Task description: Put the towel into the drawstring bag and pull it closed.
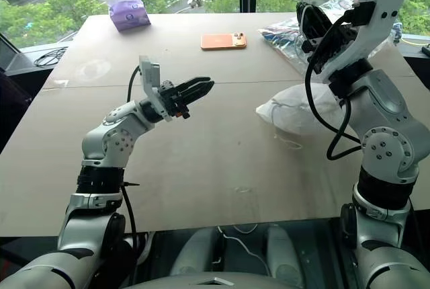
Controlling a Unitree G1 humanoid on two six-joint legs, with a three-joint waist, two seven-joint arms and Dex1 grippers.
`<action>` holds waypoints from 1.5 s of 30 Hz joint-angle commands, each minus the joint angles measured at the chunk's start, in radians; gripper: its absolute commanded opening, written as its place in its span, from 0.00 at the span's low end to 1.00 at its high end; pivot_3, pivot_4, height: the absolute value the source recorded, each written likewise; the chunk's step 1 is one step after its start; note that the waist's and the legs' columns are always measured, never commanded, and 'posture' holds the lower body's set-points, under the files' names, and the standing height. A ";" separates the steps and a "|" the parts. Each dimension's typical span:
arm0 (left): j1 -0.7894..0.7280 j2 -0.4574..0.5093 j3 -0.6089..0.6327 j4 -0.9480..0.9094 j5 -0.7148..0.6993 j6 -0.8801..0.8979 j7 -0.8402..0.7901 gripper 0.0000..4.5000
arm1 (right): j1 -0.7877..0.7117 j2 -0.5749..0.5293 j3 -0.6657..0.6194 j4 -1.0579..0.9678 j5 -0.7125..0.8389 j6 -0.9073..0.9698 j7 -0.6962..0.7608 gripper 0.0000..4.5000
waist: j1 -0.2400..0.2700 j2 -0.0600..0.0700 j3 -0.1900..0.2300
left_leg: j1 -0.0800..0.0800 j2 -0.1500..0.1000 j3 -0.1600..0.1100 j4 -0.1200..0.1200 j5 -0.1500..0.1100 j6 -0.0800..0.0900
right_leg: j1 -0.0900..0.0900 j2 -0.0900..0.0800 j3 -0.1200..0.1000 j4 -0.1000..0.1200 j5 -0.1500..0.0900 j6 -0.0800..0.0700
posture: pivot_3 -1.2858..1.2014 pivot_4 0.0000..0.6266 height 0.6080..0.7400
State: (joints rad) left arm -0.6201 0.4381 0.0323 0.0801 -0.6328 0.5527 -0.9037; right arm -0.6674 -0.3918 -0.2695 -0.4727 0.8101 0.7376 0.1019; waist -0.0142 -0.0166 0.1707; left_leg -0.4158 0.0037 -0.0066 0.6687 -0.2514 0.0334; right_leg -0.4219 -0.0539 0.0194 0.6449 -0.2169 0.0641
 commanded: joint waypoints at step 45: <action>-0.185 -0.271 -0.190 0.583 0.479 -0.579 0.079 0.97 | 0.014 -0.027 -0.014 -0.082 0.005 -0.008 -0.053 0.00 | 0.001 0.001 0.000 | 0.000 -0.002 0.000 0.001 -0.001 0.001 | 0.002 0.000 -0.001 -0.001 0.000 0.000 | 0.52 0.24 1.00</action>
State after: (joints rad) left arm -0.7863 0.1706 -0.1847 0.6588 -0.1530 0.0127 -0.8255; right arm -0.6521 -0.4018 -0.2512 -0.5056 0.8090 0.7383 0.0561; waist -0.0128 -0.0156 0.1711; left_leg -0.4156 0.0022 -0.0066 0.6699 -0.2520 0.0346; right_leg -0.4201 -0.0536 0.0189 0.6440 -0.2168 0.0643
